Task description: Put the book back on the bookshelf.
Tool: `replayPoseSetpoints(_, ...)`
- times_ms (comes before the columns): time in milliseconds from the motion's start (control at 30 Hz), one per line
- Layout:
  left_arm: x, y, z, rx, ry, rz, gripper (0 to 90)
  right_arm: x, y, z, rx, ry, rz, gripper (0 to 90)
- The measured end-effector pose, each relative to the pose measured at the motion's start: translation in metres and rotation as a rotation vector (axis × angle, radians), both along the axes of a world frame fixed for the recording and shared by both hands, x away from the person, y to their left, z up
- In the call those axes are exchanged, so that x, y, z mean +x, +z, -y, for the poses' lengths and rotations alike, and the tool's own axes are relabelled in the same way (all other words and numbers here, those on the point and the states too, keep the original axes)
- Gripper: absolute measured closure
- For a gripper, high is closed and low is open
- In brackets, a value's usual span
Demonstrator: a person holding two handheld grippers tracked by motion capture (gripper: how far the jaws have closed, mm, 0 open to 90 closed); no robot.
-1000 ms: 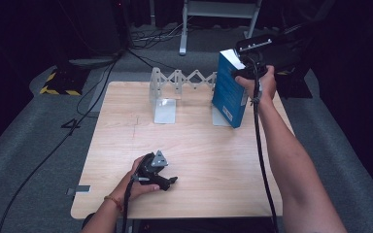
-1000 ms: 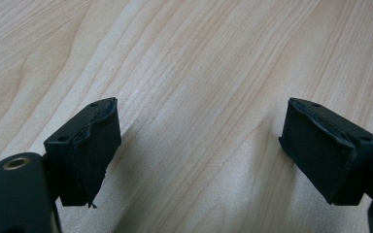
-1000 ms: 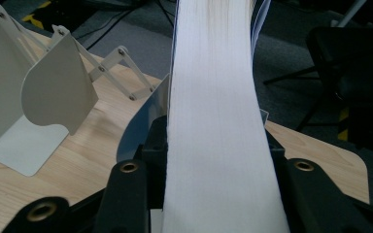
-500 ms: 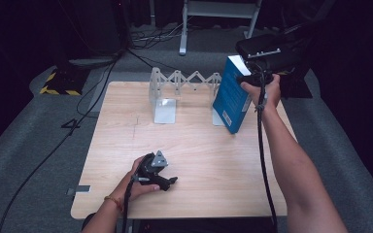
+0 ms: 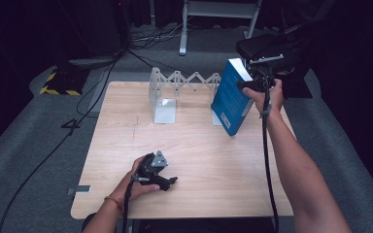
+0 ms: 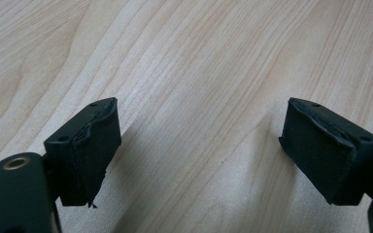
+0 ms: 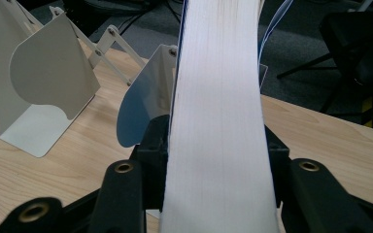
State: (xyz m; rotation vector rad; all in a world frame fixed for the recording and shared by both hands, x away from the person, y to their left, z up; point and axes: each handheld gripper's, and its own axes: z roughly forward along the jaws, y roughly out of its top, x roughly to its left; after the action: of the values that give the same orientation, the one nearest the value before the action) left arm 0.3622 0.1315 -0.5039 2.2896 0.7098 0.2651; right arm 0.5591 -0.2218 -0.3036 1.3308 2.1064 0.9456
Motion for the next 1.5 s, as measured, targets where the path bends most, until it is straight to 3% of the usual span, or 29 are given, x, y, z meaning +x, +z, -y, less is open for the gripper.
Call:
replayPoseSetpoints(433, 0.000, 0.000, 0.000, 0.000, 0.000, 0.000, 15.2, -0.008, 0.000, 0.005, -0.012, -0.023, 0.000, 57.5)
replayPoseSetpoints(633, 0.000, 0.000, 0.000, 0.000, 0.002, 0.000, 15.2, -0.011, -0.002, 0.002, -0.020, -0.034, 0.024, 55.5)
replayPoseSetpoints(833, 0.000, 0.000, 0.000, 0.000, 0.002, 0.000, 15.2, -0.012, -0.003, 0.003, -0.044, -0.019, 0.023, 51.6)
replayPoseSetpoints(1267, 0.000, 0.000, 0.000, 0.000, 0.002, 0.000, 15.1, -0.024, 0.005, 0.015, -0.026, 0.029, 0.006, 36.1)
replayPoseSetpoints(1500, 0.000, 0.000, 0.000, -0.001, 0.004, 0.000, 15.1, -0.034, 0.007, 0.019, -0.057, 0.062, 0.011, 31.3)
